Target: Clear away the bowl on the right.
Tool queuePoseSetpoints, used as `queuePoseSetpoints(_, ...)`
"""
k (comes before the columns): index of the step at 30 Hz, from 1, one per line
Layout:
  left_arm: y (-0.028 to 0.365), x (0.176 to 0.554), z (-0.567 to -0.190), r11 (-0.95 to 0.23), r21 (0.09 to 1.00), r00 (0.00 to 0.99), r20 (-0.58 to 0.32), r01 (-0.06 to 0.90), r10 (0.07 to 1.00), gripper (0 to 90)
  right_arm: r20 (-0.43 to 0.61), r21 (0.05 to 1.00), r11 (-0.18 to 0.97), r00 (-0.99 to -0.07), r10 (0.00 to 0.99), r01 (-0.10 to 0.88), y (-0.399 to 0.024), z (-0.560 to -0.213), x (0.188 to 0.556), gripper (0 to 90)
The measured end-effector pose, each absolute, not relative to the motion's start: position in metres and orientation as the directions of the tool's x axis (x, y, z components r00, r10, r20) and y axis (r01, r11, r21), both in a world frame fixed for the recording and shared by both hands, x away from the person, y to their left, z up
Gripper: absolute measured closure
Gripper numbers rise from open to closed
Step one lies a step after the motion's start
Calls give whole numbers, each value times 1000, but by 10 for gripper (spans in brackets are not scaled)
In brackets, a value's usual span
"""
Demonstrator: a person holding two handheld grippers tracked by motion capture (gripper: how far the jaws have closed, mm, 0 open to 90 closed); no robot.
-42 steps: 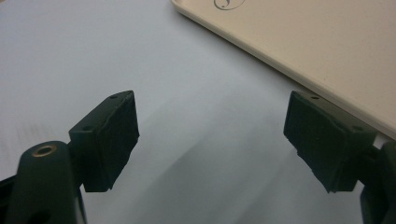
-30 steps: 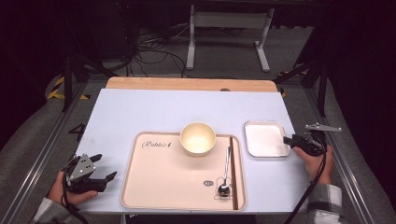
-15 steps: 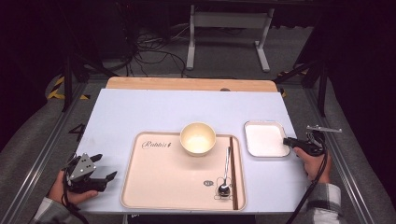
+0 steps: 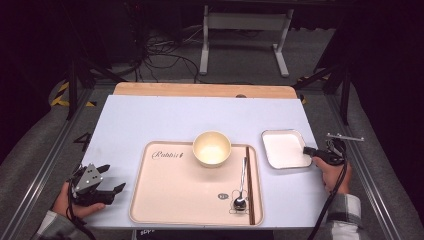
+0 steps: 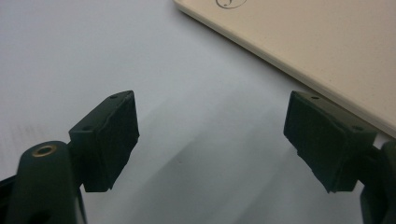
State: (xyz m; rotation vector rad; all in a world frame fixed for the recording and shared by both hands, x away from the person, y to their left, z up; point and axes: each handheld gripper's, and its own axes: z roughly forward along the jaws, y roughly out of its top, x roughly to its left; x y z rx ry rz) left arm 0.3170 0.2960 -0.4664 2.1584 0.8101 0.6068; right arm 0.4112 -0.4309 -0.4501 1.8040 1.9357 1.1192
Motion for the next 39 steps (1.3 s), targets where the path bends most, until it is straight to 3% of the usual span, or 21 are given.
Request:
queuePoseSetpoints(9,296,317,-466,-520,777,687,161,354,709,188,337,691,-97,-201,920,716,-432,-450,410,890)
queuePoseSetpoints(26,298,317,-465,-515,781,683,161,354,712,188,296,799,-149,-166,941,583,-442,-433,397,891)
queuePoseSetpoints(39,298,317,-465,-517,779,681,163,355,713,188,307,823,-186,-144,941,537,-445,-428,392,891)
